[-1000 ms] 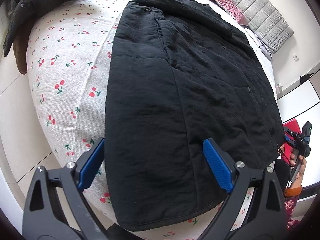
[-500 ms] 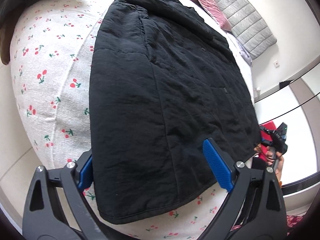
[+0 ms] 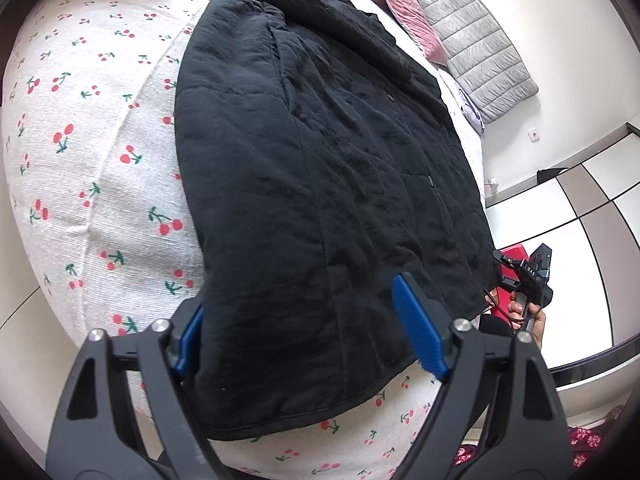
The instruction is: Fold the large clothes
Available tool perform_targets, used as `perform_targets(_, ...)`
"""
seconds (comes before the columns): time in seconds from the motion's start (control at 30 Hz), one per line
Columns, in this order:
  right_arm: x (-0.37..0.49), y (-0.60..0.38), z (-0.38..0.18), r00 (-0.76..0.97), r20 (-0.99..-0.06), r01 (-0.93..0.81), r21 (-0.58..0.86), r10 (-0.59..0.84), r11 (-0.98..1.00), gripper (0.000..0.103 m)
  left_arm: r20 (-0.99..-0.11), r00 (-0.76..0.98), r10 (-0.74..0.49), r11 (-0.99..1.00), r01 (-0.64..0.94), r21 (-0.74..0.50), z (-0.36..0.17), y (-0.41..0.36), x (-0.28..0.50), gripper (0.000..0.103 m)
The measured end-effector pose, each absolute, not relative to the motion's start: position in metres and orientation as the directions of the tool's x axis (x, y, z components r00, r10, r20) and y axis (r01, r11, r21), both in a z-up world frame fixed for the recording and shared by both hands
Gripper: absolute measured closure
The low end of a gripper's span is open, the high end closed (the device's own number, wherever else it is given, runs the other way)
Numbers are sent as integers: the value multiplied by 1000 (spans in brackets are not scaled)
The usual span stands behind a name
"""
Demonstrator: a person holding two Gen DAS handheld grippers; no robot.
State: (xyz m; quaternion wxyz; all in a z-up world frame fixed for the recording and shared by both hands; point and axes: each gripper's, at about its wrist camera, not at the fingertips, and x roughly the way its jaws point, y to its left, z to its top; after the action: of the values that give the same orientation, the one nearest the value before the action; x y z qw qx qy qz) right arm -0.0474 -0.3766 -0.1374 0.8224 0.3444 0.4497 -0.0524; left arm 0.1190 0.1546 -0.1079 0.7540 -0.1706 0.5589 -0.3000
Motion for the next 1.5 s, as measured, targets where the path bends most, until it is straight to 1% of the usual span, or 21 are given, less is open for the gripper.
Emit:
perform_targets(0.03, -48, -374, -135, 594, -772, 384, 520, 227, 763, 28, -733, 191, -653, 754, 257, -605, -109, 154, 120, 34)
perform_targets(0.07, -49, -370, -133, 599, -767, 374, 521, 229, 767, 32, -718, 185, -671, 739, 248, -626, -111, 154, 122, 45)
perform_targets(0.13, -52, -365, -128, 622, -739, 347, 557, 259, 755, 37, -681, 182, -709, 704, 221, -675, -113, 157, 125, 54)
perform_targets(0.17, -54, -364, -125, 636, -721, 331, 578, 277, 746, 39, -672, 184, -718, 696, 214, -685, -113, 157, 126, 54)
perform_targets(0.23, -56, -362, -119, 654, -699, 305, 594, 290, 744, 39, -681, 184, -709, 705, 211, -677, -115, 156, 126, 54)
perform_targets(0.4, -45, -362, -133, 601, -751, 347, 553, 273, 758, 39, -730, 183, -658, 750, 246, -614, -117, 146, 123, 52)
perform_targets(0.43, -42, -362, -140, 572, -771, 361, 543, 280, 758, 39, -737, 183, -651, 755, 256, -603, -116, 143, 123, 50)
perform_targets(0.47, -41, -363, -143, 568, -770, 362, 551, 291, 752, 39, -743, 182, -644, 760, 265, -594, -117, 140, 122, 49)
perform_targets(0.57, -37, -357, -139, 553, -787, 327, 507, 274, 797, 39, -759, 186, -624, 773, 283, -567, -117, 133, 121, 48)
perform_targets(0.63, -34, -350, -136, 544, -800, 310, 471, 252, 826, 41, -771, 199, -605, 787, 297, -541, -115, 128, 119, 48)
perform_targets(0.7, -34, -343, -134, 542, -801, 284, 458, 253, 842, 71, -782, 214, -586, 801, 298, -518, -113, 126, 118, 64)
perform_targets(0.73, -35, -341, -133, 550, -791, 265, 468, 266, 843, 75, -780, 223, -585, 802, 299, -517, -112, 124, 117, 74)
perform_targets(0.77, -36, -337, -128, 564, -783, 249, 465, 263, 849, 81, -774, 235, -588, 802, 292, -521, -110, 124, 115, 79)
perform_targets(0.83, -40, -332, -117, 607, -750, 226, 479, 262, 849, 84, -765, 270, -585, 807, 292, -514, -103, 121, 114, 83)
perform_targets(0.9, -44, -328, -103, 659, -700, 194, 511, 274, 837, 86, -732, 321, -600, 798, 300, -523, -88, 123, 109, 85)
perform_targets(1.03, -54, -322, -69, 744, -608, 133, 542, 278, 830, 88, -637, 410, -653, 758, 337, -559, -46, 128, 100, 87)
perform_targets(1.2, -75, -316, -20, 828, -483, 42, 560, 285, 827, 89, -497, 504, -706, 701, 403, -588, 9, 145, 83, 87)
perform_targets(1.37, -114, -319, 27, 888, -356, -38, 574, 291, 818, 89, -365, 566, -740, 650, 460, -605, 61, 181, 53, 87)
perform_targets(1.5, -144, -320, 68, 926, -242, -107, 565, 289, 818, 89, -259, 592, -763, 611, 531, -586, 103, 196, 24, 87)
